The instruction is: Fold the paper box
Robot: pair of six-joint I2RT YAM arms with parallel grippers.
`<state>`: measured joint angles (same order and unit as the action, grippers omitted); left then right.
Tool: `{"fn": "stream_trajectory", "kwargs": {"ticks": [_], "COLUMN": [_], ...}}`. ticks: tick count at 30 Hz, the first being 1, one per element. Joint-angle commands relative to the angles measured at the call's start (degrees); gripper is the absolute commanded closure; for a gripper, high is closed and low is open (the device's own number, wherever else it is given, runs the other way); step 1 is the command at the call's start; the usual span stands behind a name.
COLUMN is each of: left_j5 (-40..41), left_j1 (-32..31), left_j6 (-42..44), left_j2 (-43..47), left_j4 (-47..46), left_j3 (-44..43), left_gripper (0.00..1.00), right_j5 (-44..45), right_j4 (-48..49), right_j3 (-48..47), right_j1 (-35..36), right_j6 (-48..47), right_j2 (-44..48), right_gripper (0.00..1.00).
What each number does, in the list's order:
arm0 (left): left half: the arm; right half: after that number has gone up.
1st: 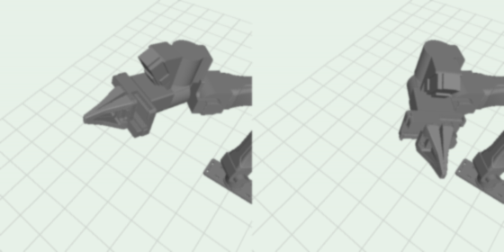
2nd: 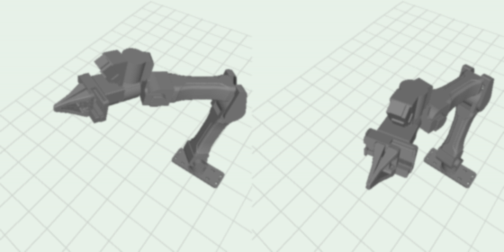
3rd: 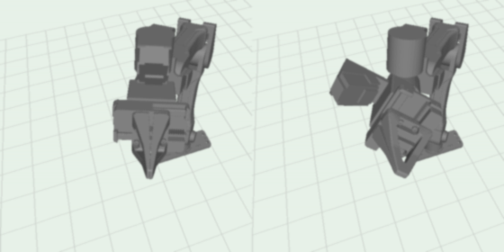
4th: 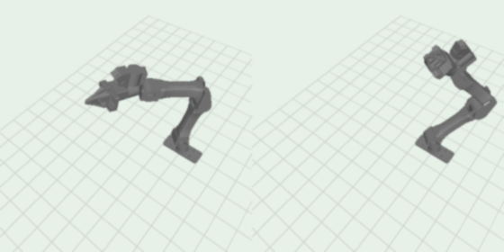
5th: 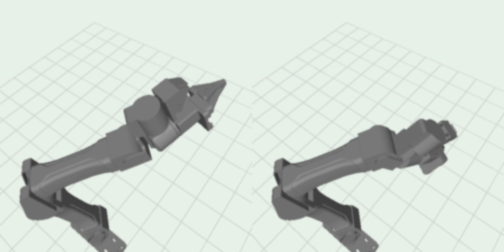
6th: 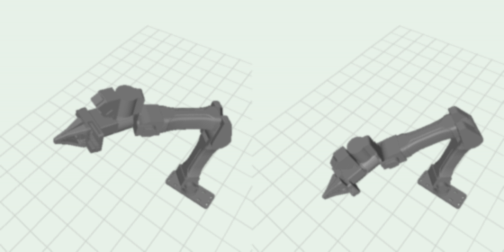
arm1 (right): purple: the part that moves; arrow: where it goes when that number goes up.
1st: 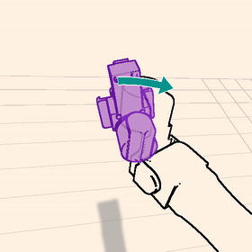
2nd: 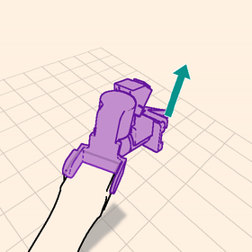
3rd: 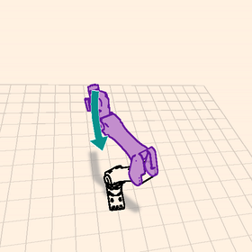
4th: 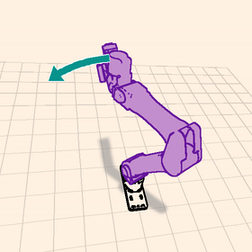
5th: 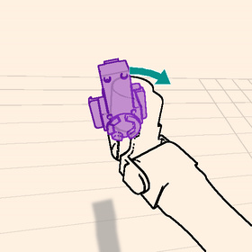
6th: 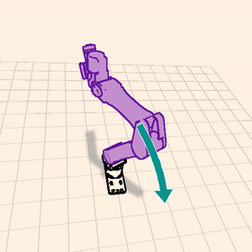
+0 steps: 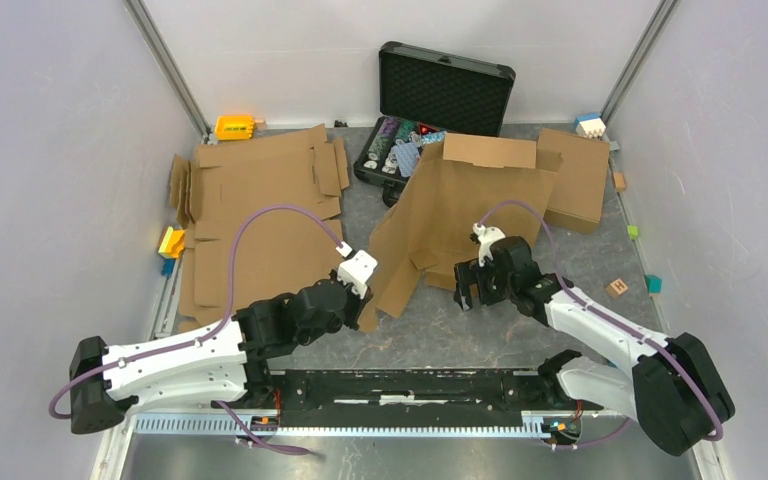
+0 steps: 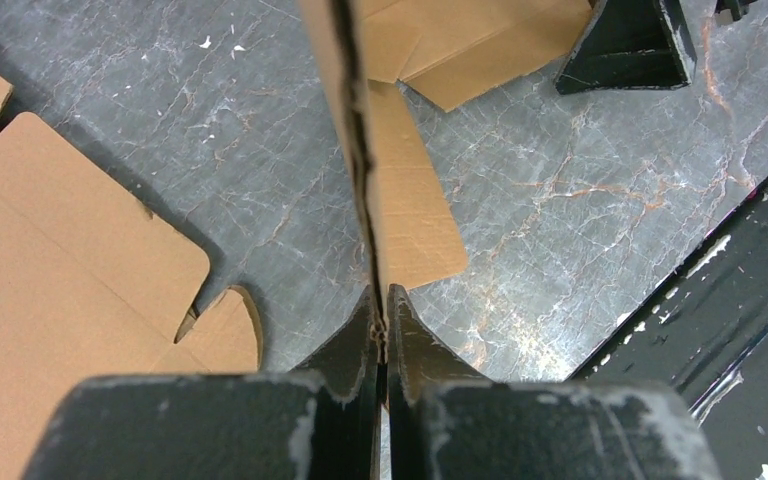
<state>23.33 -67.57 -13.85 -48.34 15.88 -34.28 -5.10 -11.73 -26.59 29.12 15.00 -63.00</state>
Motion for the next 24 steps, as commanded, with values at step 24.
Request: {"fn": "stream_trajectory", "kwargs": {"ticks": [24], "left_j5": [0.53], "left_j1": [-0.84], "left_j6": [1.37], "left_j2": [1.48], "left_j4": [-2.56], "left_j3": [1.74], "left_gripper": [0.98], "right_j5": [15.94], "right_j4": [-2.63], "right_j3": [-12.10], "right_j1": [12.83], "right_j6": [-12.94], "right_j2": [-8.30], "right_gripper": [0.41]}}
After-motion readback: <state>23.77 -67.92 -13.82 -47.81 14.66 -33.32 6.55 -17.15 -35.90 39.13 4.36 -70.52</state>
